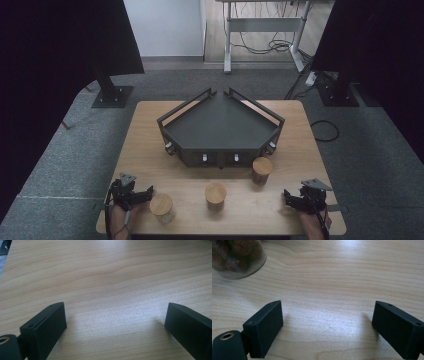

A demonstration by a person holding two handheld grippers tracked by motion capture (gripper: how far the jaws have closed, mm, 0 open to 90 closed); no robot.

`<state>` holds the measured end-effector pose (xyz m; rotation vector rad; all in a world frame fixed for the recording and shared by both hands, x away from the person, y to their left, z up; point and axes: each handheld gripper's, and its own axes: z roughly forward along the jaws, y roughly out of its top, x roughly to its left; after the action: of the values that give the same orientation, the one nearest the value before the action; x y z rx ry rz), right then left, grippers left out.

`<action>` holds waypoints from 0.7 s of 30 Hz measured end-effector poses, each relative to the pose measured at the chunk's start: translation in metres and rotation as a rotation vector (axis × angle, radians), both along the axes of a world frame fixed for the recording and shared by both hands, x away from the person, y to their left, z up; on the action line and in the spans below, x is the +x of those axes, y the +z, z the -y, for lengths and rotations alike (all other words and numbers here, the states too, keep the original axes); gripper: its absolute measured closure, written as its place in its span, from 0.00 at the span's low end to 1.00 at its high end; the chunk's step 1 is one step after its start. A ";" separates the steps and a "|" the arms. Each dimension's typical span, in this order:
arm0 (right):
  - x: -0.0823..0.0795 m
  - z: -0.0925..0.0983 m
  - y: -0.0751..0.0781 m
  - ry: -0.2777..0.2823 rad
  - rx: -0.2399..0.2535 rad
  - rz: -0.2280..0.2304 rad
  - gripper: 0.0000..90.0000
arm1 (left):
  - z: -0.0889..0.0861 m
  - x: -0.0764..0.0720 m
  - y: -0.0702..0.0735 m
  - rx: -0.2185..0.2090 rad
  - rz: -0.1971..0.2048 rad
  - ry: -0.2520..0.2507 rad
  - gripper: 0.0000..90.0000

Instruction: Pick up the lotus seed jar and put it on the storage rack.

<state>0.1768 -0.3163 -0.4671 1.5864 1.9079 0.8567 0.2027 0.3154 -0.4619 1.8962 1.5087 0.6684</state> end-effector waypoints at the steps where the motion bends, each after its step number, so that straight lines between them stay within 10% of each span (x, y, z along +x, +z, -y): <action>1: 0.001 0.000 0.000 -0.001 -0.001 -0.001 0.09 | -0.001 -0.001 0.000 -0.001 0.003 -0.005 0.06; 21: 0.003 -0.001 0.000 0.000 0.000 -0.004 0.08 | -0.023 -0.025 -0.003 -0.093 0.095 -0.012 0.07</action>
<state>0.1796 -0.3157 -0.4668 1.5891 1.9105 0.8537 0.1777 0.3387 -0.4644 1.7773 1.4428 0.6623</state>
